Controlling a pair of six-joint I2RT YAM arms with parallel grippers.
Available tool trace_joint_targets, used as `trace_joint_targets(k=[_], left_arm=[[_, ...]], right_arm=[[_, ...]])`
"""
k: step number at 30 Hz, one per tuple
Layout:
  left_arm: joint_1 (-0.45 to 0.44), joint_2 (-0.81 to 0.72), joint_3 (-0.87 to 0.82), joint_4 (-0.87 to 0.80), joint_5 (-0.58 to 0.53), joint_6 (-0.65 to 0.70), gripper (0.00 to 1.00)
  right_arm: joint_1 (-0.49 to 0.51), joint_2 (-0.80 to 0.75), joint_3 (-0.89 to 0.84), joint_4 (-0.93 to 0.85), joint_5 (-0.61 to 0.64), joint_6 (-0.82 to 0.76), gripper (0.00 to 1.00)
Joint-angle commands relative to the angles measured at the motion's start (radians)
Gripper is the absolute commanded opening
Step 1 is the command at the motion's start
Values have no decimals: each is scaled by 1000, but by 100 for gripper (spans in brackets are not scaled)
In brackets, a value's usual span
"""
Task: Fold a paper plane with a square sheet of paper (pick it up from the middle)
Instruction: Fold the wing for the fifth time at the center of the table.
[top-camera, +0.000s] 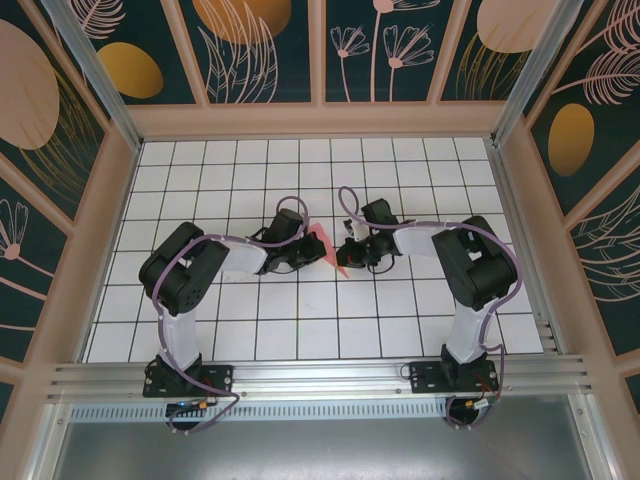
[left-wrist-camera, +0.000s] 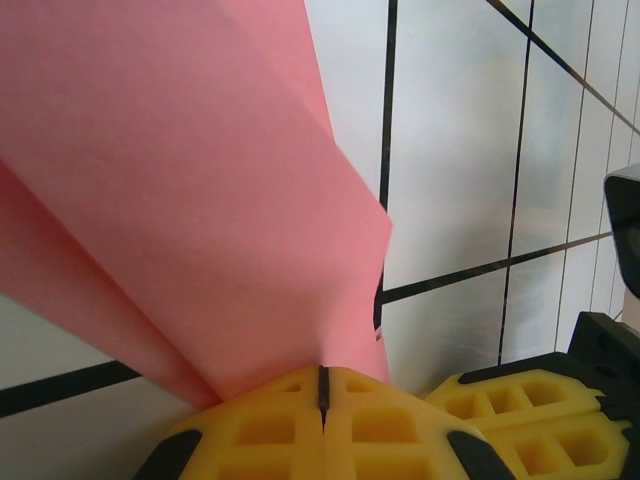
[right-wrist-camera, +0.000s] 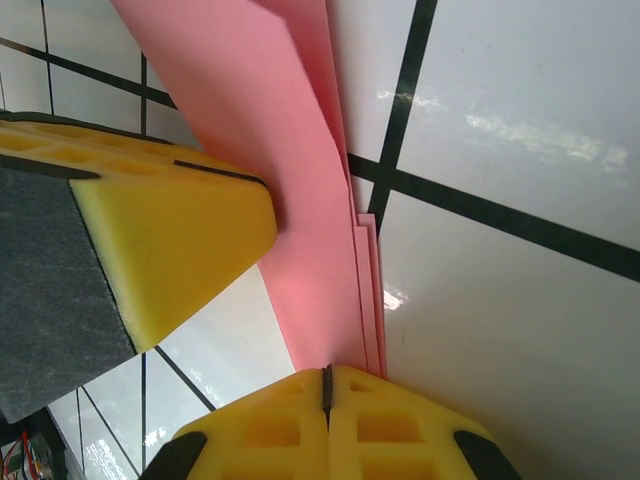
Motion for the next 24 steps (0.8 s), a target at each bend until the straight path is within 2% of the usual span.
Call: trace_joint_targets(k=[1,7,12,19,24], left_arm=[[1,32,31,-85,-61,80,8],[3,-36,105,-178,-136,239,13],[10,-50,112,-181,-122,321,15],[19,-30,103,-132,-55,321,16],[24,8,106,-133,-67,298,15]], right_arm=[[2,30,-42,-21,59,-5,5],[-10,47,-64,-49,104,-26,4],[-12,66,-65,-60,119,-33,4],[-12,79,-59,-62,118,-31,4],[-12,83,-62,-63,117,-33,4]])
